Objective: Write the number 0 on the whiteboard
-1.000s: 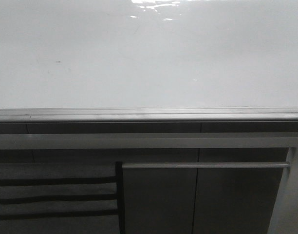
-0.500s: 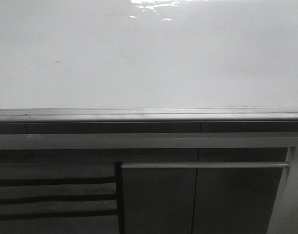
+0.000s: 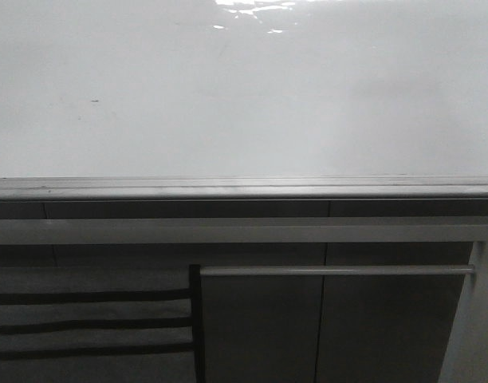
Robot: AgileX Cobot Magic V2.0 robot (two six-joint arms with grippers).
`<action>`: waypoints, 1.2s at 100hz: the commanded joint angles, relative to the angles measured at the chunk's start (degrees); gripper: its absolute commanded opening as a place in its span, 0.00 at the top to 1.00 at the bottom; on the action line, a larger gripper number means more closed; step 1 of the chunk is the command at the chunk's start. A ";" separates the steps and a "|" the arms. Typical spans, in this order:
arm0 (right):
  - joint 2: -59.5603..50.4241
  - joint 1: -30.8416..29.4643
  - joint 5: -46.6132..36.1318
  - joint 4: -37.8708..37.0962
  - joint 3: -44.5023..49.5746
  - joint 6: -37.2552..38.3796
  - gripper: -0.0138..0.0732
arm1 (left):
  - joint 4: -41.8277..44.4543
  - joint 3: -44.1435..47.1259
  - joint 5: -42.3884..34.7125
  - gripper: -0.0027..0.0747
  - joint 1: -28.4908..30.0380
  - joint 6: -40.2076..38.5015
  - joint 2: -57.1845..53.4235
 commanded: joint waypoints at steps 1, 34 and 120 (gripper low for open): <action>2.94 -2.41 -7.61 1.84 -1.34 0.73 0.89 | -0.09 -1.56 0.36 0.99 -0.23 -0.48 -0.18; 10.18 -3.13 -13.85 3.64 -3.92 0.62 0.89 | -0.09 -1.56 0.05 0.99 -0.23 -0.48 -0.18; 22.87 -3.13 -14.73 3.64 -9.42 -0.18 0.89 | -0.09 -1.56 -0.17 0.99 -0.23 -0.48 -0.18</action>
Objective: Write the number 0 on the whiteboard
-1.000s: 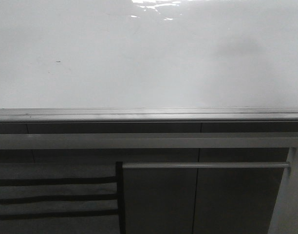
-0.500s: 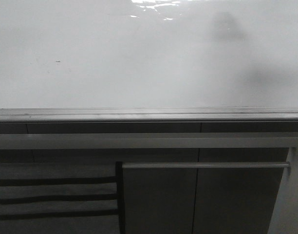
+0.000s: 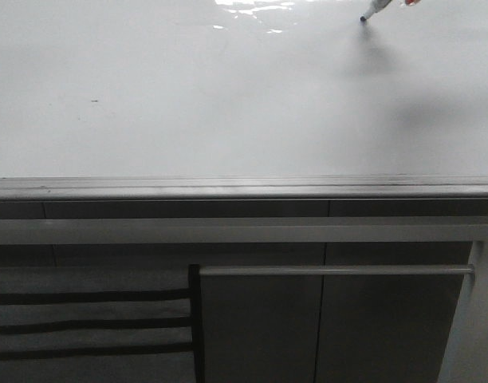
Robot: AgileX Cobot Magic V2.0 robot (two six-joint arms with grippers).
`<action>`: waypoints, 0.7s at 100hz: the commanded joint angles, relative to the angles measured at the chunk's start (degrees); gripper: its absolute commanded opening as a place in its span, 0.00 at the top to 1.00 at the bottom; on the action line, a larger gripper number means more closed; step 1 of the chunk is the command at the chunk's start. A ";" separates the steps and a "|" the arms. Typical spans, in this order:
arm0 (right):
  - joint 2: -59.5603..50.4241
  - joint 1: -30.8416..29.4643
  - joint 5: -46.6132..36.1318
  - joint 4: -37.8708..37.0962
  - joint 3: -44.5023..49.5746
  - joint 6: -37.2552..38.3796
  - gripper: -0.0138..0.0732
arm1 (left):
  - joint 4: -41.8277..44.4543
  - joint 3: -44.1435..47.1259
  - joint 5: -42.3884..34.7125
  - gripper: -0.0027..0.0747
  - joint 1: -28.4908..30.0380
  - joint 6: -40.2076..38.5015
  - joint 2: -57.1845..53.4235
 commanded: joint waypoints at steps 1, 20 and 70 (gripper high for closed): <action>-0.29 -0.29 -3.40 0.51 -2.04 -0.57 0.89 | -0.09 -1.56 1.47 0.99 -0.23 -0.36 -0.09; 0.06 -0.07 -2.12 0.73 -2.04 -0.57 0.89 | -0.09 -1.56 1.47 0.99 -0.23 -0.36 -0.09; 0.06 6.06 9.64 1.64 -2.04 -0.57 0.91 | -0.09 -1.56 1.43 0.99 -0.23 -0.36 -0.09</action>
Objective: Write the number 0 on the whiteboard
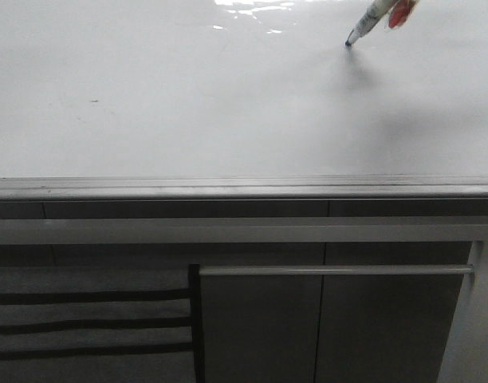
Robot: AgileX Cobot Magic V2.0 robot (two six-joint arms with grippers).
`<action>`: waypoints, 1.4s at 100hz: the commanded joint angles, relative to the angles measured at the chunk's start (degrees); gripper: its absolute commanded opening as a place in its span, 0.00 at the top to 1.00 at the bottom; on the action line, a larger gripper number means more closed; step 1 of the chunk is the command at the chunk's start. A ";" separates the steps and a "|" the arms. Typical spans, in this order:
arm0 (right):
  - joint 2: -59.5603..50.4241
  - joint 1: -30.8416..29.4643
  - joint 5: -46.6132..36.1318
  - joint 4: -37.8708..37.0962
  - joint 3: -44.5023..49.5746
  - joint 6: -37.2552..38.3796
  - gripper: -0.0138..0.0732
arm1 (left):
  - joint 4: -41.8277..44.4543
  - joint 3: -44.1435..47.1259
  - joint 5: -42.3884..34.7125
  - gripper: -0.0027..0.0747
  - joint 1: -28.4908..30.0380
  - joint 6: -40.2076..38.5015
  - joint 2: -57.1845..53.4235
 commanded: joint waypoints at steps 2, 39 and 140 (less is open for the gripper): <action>-0.46 0.90 3.30 0.41 -1.69 -0.47 0.91 | -0.09 -1.56 1.43 0.99 -0.23 -0.36 -0.09; -1.67 0.62 11.86 0.87 -1.69 -0.47 0.91 | -0.09 -1.56 1.44 0.99 -0.23 -0.36 -0.09; 1.14 -4.71 7.23 0.74 -12.33 -0.47 0.91 | -0.09 -1.56 1.44 0.99 -0.23 -0.36 -0.09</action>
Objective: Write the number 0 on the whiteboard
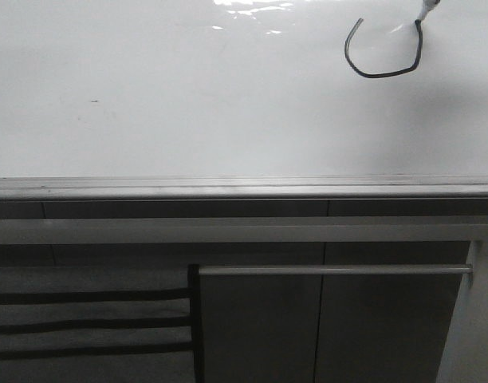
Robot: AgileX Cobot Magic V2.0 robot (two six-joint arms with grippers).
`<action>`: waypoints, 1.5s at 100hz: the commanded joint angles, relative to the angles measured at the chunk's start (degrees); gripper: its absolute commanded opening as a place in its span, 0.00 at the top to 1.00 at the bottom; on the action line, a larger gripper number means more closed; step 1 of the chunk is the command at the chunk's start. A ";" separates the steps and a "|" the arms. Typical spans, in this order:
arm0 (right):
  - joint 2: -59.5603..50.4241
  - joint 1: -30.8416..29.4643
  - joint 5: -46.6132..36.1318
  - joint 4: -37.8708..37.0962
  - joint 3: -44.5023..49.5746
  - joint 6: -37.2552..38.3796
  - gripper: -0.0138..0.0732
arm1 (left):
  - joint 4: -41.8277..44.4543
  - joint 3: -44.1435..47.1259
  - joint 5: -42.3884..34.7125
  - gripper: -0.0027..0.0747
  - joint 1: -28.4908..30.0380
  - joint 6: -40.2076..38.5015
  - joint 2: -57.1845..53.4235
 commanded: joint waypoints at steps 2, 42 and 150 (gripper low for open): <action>0.66 -0.44 -6.08 -1.30 -2.87 -0.61 0.91 | -0.09 -1.56 1.57 0.99 -0.23 -0.36 -0.09; 1.10 -0.44 -9.33 0.69 -2.98 -0.61 0.91 | -0.09 -1.05 1.53 0.99 -0.23 -0.36 -0.09; -3.76 5.93 -5.21 -0.98 -5.35 -0.61 0.91 | -0.09 -1.05 -0.47 0.99 -0.23 -0.36 -0.09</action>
